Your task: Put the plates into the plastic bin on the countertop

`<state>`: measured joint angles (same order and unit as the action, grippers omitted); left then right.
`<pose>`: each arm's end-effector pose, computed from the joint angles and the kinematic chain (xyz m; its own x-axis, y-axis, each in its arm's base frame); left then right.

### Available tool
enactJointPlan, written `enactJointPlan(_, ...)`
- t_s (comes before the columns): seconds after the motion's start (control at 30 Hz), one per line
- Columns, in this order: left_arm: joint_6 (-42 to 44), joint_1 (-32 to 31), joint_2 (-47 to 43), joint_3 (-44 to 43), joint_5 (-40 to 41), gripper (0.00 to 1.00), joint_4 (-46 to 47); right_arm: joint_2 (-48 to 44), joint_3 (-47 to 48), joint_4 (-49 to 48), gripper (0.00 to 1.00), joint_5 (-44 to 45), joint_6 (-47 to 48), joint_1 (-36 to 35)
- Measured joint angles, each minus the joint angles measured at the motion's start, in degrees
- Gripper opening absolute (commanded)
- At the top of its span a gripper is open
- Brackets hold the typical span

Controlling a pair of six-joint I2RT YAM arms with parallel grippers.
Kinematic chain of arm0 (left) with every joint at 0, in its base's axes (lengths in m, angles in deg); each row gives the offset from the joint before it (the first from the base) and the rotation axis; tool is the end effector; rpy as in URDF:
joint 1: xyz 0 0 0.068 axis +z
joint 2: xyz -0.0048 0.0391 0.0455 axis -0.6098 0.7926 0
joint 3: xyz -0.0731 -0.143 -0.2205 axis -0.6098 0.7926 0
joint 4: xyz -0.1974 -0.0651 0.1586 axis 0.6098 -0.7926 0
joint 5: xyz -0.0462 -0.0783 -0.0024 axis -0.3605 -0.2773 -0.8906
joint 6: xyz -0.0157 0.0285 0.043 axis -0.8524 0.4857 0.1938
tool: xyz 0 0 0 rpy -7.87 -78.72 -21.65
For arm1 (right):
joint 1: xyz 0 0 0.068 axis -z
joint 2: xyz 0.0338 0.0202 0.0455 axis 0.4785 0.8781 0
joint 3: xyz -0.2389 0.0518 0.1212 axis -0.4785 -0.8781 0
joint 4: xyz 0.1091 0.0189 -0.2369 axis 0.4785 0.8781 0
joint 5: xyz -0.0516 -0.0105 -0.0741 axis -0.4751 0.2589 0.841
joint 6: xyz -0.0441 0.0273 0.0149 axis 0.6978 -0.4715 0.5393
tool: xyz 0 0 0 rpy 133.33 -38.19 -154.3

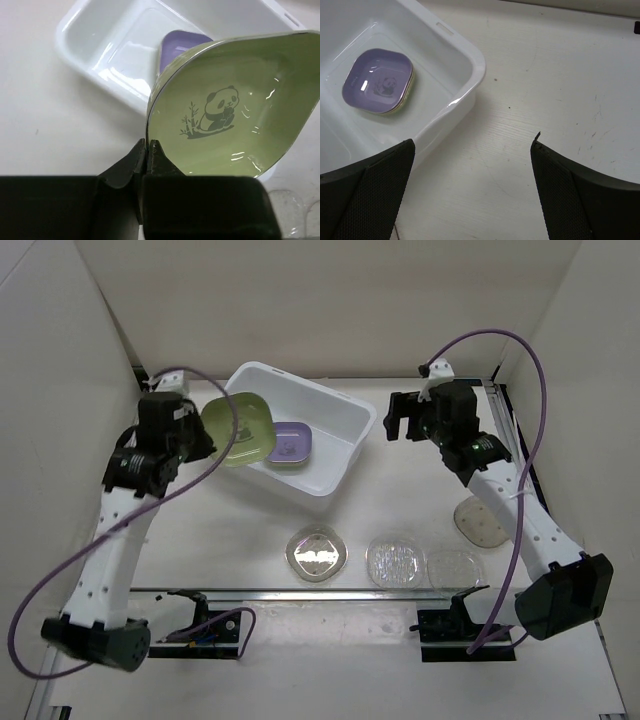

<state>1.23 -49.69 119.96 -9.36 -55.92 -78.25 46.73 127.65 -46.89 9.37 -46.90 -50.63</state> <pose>0.2039 -0.0381 0.4131 -0.5635 -0.2577 -0.7849 -0.1357 0.9661 -0.2197 0.2776 0.1092 0.3792 -0.3432 -0.0062 -0.9392 -0.2608 0.9613 0.0889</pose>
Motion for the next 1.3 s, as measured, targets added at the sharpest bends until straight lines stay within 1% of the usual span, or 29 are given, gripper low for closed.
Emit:
enactJointPlan(0.07, 3.61, 0.0, 6.36, -2.97, -3.78, 0.1, 2.86, 0.0, -0.02, 0.11, 0.99, 0.0, 0.04, 1.2)
enactJointPlan(0.17, 8.68, 0.0, 18.47, -7.17, -8.74, 0.1, 6.54, -0.11, -0.39, 0.13, 0.99, -0.02, 0.02, 3.65)
enactJointPlan(0.23, 11.89, 0.0, 27.1, -10.84, -10.95, 0.1, 7.06, -0.2, -1.14, 0.33, 0.99, -0.33, 0.0, 5.51)
enactJointPlan(0.4, 16.37, 0.0, 44.37, -21.77, -13.68, 0.1, 5.64, -0.22, -3.63, 1.38, 0.99, -0.46, -0.28, 9.46)
enactJointPlan(0.53, 17.97, 0.24, 52.13, -27.28, -14.29, 0.1, 4.33, -0.22, -4.44, 3.1, 0.99, -0.66, -0.92, 12.35)
enactJointPlan(0.67, 18.12, 0.72, 57.86, -32.37, -15.13, 0.1, 2.71, -0.22, -4.5, 4.17, 0.99, -0.74, -1.92, 15.63)
enactJointPlan(0.77, 18.12, 0.9, 61.18, -34.42, -15.67, 0.1, 2.27, -0.22, -4.5, 4.81, 0.99, -0.74, -2.45, 17.31)
enactJointPlan(0.9, 18.1, 1.2, 63.04, -34.73, -16.26, 0.26, 1.2, -0.22, -4.74, 5.95, 0.99, -0.83, -3.17, 19.08)
enactJointPlan(0.93, 18.05, 1.22, 63.04, -34.73, -16.41, 0.35, 0.96, -0.22, -4.94, 6.16, 0.99, -0.83, -3.37, 19.47)
enactJointPlan(1.0, 17.73, 1.25, 63.04, -34.93, -16.76, 0.42, 0.66, -0.22, -5.51, 6.43, 0.99, -0.92, -3.93, 20.28)
enactJointPlan(1.03, 17.53, 1.25, 63.04, -34.97, -17.05, 0.49, 0.79, -0.22, -5.73, 6.8, 0.99, -0.87, -4.28, 20.7)
enactJointPlan(1.1, 17.31, 1.29, 63.04, -34.97, -17.35, 0.52, 0.61, -0.33, -6.54, 7.15, 0.99, -0.85, -4.79, 21.57)
enactJointPlan(1.2, 17.0, 1.29, 63.04, -34.97, -17.59, 0.62, 0.52, -0.48, -7.54, 8.0, 0.99, -0.31, -5.64, 23.23)
enactJointPlan(1.3, 16.7, 1.31, 63.04, -34.93, -17.94, 0.69, 0.52, -0.72, -7.93, 9.44, 0.99, 1.6, -7.26, 25.03)
